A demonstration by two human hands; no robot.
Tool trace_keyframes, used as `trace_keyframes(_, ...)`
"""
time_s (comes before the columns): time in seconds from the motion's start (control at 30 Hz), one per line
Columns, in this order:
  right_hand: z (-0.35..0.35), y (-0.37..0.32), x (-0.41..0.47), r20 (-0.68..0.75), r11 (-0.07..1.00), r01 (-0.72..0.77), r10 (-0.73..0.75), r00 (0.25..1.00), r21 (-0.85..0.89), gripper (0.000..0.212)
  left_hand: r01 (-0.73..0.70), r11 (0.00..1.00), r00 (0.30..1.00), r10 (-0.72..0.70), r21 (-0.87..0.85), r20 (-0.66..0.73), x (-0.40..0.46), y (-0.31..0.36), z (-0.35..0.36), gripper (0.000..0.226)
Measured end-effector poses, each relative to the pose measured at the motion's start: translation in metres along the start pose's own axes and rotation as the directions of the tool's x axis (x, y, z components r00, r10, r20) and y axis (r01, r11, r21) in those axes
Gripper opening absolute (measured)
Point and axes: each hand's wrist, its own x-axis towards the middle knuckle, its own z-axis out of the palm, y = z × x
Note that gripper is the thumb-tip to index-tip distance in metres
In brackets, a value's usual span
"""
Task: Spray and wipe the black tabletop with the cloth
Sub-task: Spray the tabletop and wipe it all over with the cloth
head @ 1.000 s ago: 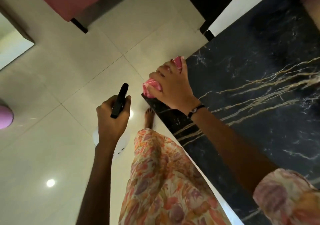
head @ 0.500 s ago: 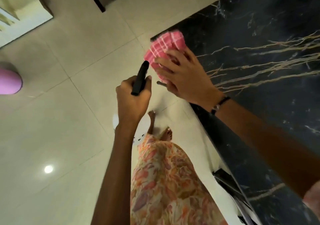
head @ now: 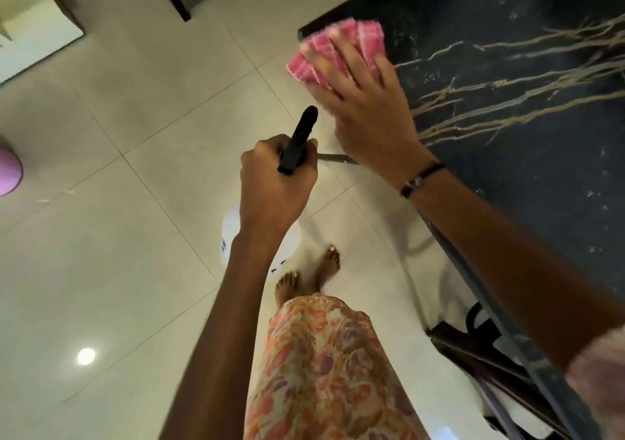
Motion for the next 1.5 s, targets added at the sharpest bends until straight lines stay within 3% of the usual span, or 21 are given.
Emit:
trace_keyframes(0.1, 0.004, -0.003, 0.010, -0.048, 1.000, -0.003, 0.002, 0.999, -0.025, 0.052, -0.036, 0.999, 0.999, 0.036, -0.007, 0.033, -0.006, -0.003, 0.003, 0.035)
trace_keyframes(0.17, 0.005, -0.001, -0.016, -0.019, 0.998, 0.007, -0.008, 1.000, -0.057, 0.057, -0.071, 0.997, 0.996, 0.072, -0.014, 0.057, -0.012, -0.006, 0.004, 0.036)
trace_keyframes(0.27, 0.004, -0.003, -0.101, 0.050, 0.995, -0.025, 0.030, 0.998, -0.096, 0.071, -0.120, 0.992, 0.986, 0.122, -0.026, 0.112, -0.028, -0.008, 0.006, 0.039)
trace_keyframes(0.4, -0.005, -0.005, -0.241, 0.151, 0.989, -0.071, 0.091, 0.984, -0.133, 0.067, -0.104, 0.994, 0.967, 0.105, -0.017, 0.231, -0.057, -0.012, 0.016, 0.030)
trace_keyframes(0.5, -0.009, -0.006, -0.295, 0.206, 0.985, -0.083, 0.114, 0.972, -0.152, 0.065, -0.061, 0.998, 0.950, 0.059, -0.005, 0.306, -0.082, -0.019, 0.028, 0.038)
trace_keyframes(0.67, 0.001, -0.015, -0.248, 0.141, 0.968, -0.152, 0.182, 0.973, -0.199, 0.069, -0.087, 0.996, 0.932, 0.072, 0.025, 0.354, -0.113, -0.029, 0.046, 0.038)
trace_keyframes(0.77, 0.010, -0.016, -0.200, 0.045, 0.964, -0.119, 0.134, 0.990, -0.239, 0.071, -0.153, 0.988, 0.927, 0.131, 0.034, 0.351, -0.129, -0.032, 0.053, 0.037)
trace_keyframes(0.87, 0.015, -0.013, -0.208, 0.013, 0.956, -0.102, 0.109, 0.994, -0.274, 0.073, -0.199, 0.978, 0.924, 0.168, 0.056, 0.344, -0.145, -0.033, 0.059, 0.038)
trace_keyframes(1.1, 0.002, -0.021, -0.431, 0.127, 0.924, -0.137, 0.194, 0.973, -0.357, 0.089, -0.220, 0.974, 0.903, 0.185, 0.047, 0.387, -0.205, -0.032, 0.079, 0.039)
trace_keyframes(1.27, -0.010, -0.033, -0.574, 0.218, 0.900, -0.195, 0.296, 0.930, -0.389, 0.050, -0.208, 0.977, 0.886, 0.171, 0.039, 0.431, -0.258, -0.045, 0.098, 0.039)
trace_keyframes(1.33, -0.004, -0.034, -0.578, 0.195, 0.880, -0.226, 0.330, 0.924, -0.418, 0.063, -0.208, 0.977, 0.880, 0.167, 0.045, 0.444, -0.275, -0.049, 0.104, 0.039)
trace_keyframes(1.43, 0.005, -0.040, -0.538, 0.173, 0.855, -0.259, 0.368, 0.913, -0.450, 0.102, -0.209, 0.975, 0.873, 0.154, 0.070, 0.464, -0.302, -0.055, 0.115, 0.041)
trace_keyframes(1.5, 0.013, -0.047, -0.504, 0.134, 0.845, -0.271, 0.368, 0.920, -0.460, 0.104, -0.220, 0.971, 0.865, 0.152, 0.090, 0.478, -0.319, -0.058, 0.123, 0.042)
